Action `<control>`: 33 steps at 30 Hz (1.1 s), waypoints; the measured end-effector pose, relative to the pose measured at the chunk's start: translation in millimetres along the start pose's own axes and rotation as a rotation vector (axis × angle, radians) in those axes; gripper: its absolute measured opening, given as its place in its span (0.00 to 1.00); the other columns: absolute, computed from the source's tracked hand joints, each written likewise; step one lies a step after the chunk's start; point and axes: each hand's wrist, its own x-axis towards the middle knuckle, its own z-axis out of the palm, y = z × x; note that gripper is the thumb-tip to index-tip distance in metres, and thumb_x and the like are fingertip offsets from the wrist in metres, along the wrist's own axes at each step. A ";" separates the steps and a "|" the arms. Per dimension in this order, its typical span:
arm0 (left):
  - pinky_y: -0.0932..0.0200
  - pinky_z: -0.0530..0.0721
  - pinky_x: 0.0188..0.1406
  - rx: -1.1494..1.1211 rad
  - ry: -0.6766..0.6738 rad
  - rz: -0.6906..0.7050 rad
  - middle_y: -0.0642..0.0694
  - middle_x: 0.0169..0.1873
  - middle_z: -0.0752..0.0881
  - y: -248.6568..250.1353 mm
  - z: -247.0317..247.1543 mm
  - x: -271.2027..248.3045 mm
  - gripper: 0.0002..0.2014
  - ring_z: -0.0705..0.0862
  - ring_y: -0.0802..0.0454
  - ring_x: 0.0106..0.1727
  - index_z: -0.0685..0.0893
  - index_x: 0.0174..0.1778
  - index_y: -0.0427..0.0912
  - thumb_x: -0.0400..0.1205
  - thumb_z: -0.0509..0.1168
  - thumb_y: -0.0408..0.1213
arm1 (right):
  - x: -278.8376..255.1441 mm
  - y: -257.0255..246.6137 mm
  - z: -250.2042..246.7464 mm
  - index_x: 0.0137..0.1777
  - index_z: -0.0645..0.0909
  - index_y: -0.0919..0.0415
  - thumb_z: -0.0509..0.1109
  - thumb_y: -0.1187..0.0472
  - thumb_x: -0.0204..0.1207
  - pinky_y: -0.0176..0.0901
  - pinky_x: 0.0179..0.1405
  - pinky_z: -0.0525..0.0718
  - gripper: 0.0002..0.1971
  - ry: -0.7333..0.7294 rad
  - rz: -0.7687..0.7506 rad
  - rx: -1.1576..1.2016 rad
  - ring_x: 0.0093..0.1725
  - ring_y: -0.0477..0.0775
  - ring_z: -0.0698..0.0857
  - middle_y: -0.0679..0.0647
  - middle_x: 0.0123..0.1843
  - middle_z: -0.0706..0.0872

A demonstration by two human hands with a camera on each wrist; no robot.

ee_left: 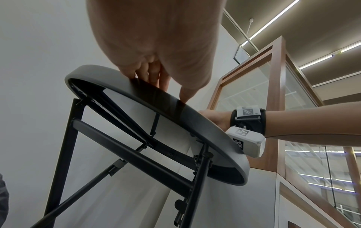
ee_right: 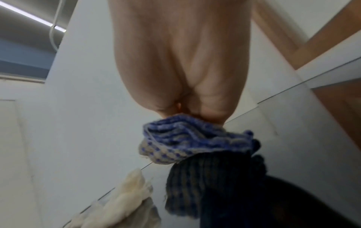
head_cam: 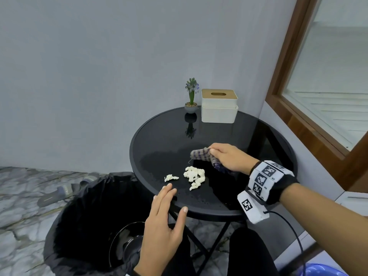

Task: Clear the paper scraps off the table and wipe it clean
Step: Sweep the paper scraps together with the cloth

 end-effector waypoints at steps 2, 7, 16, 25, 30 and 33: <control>0.51 0.65 0.81 0.003 0.000 -0.004 0.61 0.77 0.72 0.5 -0.4 -0.1 0.25 0.65 0.66 0.80 0.77 0.74 0.49 0.81 0.71 0.45 | -7.8 5.9 -4.8 0.61 0.80 0.56 0.53 0.56 0.87 0.44 0.51 0.77 0.14 0.048 0.050 -0.049 0.54 0.55 0.83 0.55 0.55 0.87; 0.66 0.64 0.78 0.006 -0.010 -0.021 0.61 0.78 0.71 0.2 -6.2 1.7 0.27 0.66 0.65 0.80 0.75 0.76 0.48 0.80 0.71 0.46 | -38.3 -3.7 13.1 0.50 0.74 0.58 0.52 0.55 0.86 0.47 0.42 0.74 0.11 0.144 0.102 -0.189 0.46 0.66 0.84 0.62 0.46 0.85; 0.61 0.56 0.81 0.134 -0.086 -0.111 0.55 0.83 0.61 -21.5 -27.1 29.5 0.37 0.54 0.61 0.85 0.62 0.84 0.44 0.81 0.64 0.56 | -54.7 -23.2 72.5 0.44 0.70 0.56 0.52 0.58 0.84 0.52 0.54 0.75 0.09 0.381 0.075 -0.211 0.55 0.60 0.80 0.51 0.46 0.79; 0.69 0.42 0.77 0.177 -0.216 -0.158 0.62 0.86 0.45 -42.6 -45.2 40.3 0.44 0.36 0.71 0.82 0.50 0.87 0.48 0.80 0.58 0.66 | -56.7 -28.1 85.9 0.80 0.62 0.65 0.47 0.58 0.87 0.51 0.84 0.48 0.23 0.247 0.112 -0.165 0.86 0.57 0.52 0.60 0.85 0.59; 0.69 0.43 0.77 0.165 -0.218 -0.135 0.63 0.86 0.45 -47.2 -45.8 39.0 0.44 0.36 0.72 0.82 0.50 0.87 0.48 0.81 0.58 0.65 | -52.8 -52.6 107.4 0.74 0.67 0.66 0.52 0.64 0.84 0.54 0.84 0.51 0.20 0.289 0.133 -0.150 0.85 0.60 0.55 0.64 0.84 0.62; 0.71 0.43 0.77 0.170 -0.209 -0.120 0.62 0.86 0.46 -49.5 -45.8 39.1 0.43 0.38 0.71 0.83 0.51 0.87 0.48 0.80 0.59 0.65 | -46.5 -67.3 112.3 0.75 0.66 0.67 0.53 0.64 0.83 0.54 0.84 0.51 0.21 0.280 0.144 -0.144 0.85 0.60 0.54 0.64 0.84 0.61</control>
